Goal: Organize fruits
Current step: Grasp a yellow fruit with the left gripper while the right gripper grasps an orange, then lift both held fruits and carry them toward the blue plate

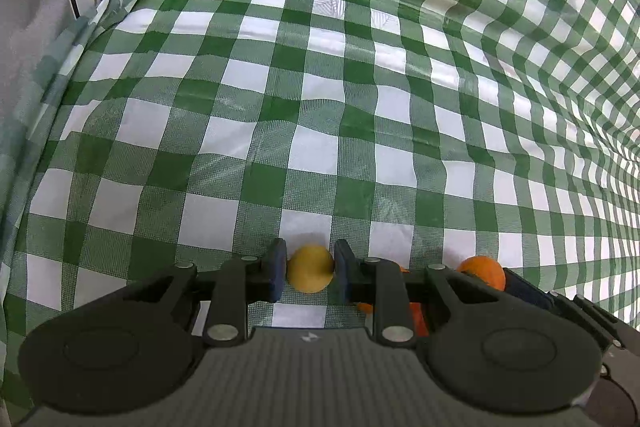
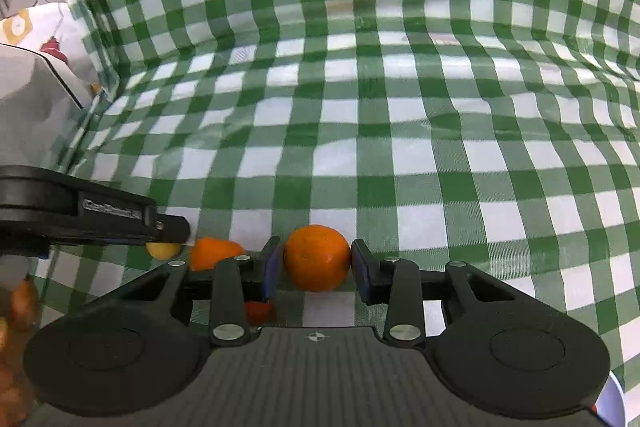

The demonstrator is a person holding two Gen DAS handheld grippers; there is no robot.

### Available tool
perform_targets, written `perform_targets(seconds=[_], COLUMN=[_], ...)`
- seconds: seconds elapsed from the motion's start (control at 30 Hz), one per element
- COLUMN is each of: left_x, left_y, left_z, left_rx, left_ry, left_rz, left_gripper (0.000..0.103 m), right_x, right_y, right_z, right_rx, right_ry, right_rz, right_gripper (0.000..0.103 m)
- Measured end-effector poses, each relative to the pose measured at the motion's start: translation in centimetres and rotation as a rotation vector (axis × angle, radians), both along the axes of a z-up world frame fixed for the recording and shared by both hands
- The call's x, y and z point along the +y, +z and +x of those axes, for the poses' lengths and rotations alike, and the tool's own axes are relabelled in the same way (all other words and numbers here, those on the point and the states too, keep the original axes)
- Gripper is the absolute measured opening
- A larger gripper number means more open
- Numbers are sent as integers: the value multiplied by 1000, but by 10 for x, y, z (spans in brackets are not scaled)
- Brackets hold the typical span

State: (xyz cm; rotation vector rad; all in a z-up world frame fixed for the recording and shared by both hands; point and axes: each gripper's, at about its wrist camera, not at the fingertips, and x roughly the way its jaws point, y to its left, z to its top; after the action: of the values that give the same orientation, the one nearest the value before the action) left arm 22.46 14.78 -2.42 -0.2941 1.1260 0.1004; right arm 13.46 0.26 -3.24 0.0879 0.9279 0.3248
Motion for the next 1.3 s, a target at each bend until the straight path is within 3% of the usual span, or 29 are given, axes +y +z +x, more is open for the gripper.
perform_targets(seconds=[0.67,1.3], left_x=[4,-5], left_y=[8,46], left_z=[-1,-22], left_rx=[-20,-74], left_ry=[-13,-60], left_rz=[-2,29], left_gripper=[28,28], right_x=[-2,-28], right_y=[5,35], right_z=[-3,-16], right_rx=[-19,-68], right_ry=[20,19], right_rz=[4,-15], right_gripper=[39,39])
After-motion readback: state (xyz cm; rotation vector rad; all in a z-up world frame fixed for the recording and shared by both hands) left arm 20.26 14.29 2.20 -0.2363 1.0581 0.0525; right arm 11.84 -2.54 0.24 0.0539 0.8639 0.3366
